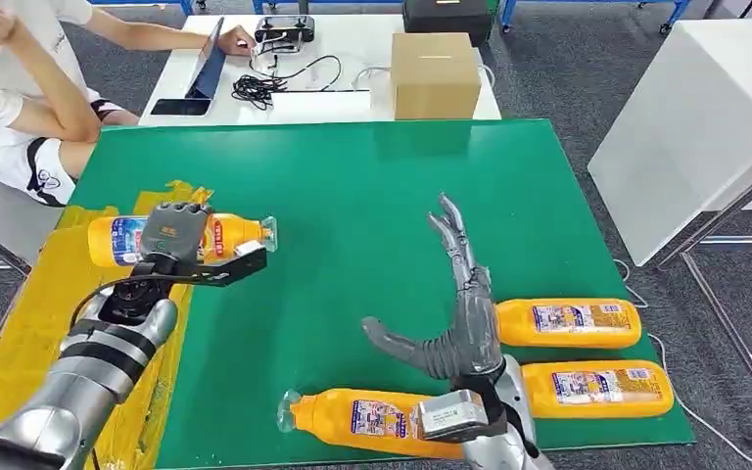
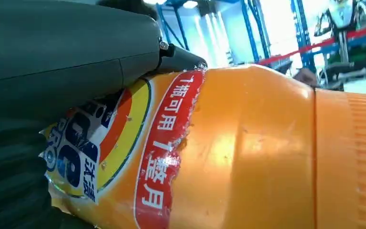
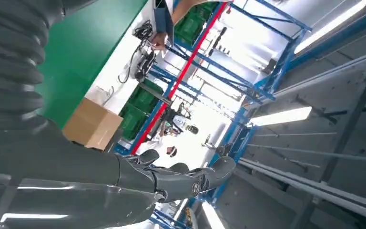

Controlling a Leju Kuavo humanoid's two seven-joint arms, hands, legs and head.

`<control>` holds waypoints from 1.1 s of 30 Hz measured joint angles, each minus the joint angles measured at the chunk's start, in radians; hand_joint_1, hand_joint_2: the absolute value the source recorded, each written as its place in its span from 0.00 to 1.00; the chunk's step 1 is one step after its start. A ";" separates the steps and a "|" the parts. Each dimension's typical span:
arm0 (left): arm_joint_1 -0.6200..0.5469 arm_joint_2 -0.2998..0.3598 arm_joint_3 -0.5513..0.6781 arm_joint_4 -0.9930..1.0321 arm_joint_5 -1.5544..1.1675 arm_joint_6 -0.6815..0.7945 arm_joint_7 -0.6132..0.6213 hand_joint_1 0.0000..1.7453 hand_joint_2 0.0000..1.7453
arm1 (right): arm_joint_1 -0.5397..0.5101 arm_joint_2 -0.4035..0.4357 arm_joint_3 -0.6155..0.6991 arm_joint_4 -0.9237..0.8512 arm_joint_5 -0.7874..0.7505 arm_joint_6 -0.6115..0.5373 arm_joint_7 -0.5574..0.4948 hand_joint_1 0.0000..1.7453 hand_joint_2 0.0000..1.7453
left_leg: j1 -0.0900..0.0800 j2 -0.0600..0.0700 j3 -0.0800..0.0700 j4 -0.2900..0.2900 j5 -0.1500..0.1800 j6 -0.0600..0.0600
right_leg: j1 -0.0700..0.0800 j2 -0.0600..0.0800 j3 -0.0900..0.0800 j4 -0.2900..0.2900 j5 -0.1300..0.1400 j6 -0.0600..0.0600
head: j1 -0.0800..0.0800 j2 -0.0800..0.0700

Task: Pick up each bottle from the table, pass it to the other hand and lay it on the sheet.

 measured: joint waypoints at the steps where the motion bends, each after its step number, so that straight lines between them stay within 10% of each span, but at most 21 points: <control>1: -0.004 -0.003 0.000 0.018 0.013 -0.013 -0.002 1.00 1.00 | 0.000 0.000 0.000 0.000 0.001 0.000 0.002 0.00 1.00 | 0.000 0.000 0.000 0.000 0.000 0.000 | 0.000 0.000 0.000 0.000 0.000 0.000 | 0.000 0.000; 9: -0.005 -0.028 0.003 0.117 0.081 -0.037 -0.047 0.93 1.00 | -0.007 0.003 -0.006 0.000 0.005 0.007 0.018 0.00 1.00 | 0.000 0.000 0.000 0.000 0.000 0.000 | 0.000 0.000 0.000 0.000 0.000 0.000 | 0.000 0.000; 10: -0.005 -0.029 0.003 0.123 0.082 -0.037 -0.048 0.05 1.00 | -0.008 0.003 -0.006 0.000 0.005 0.007 0.018 0.00 1.00 | 0.000 0.000 0.000 0.000 0.000 0.000 | 0.000 0.000 0.000 0.000 0.000 0.000 | 0.000 0.000; 11: -0.005 -0.030 0.003 0.128 0.083 -0.038 -0.048 0.00 1.00 | -0.008 0.003 -0.006 0.000 0.005 0.007 0.018 0.00 1.00 | 0.000 0.000 0.000 0.000 0.000 0.000 | 0.000 0.000 0.000 0.000 0.000 0.000 | 0.000 0.000; 33: 0.019 -0.051 0.060 0.140 0.253 0.032 -0.085 0.00 1.00 | -0.018 0.005 -0.007 0.031 0.021 0.024 0.049 0.00 1.00 | 0.000 0.000 -0.001 0.000 0.000 0.000 | 0.000 0.000 0.000 0.000 0.000 0.000 | 0.000 0.000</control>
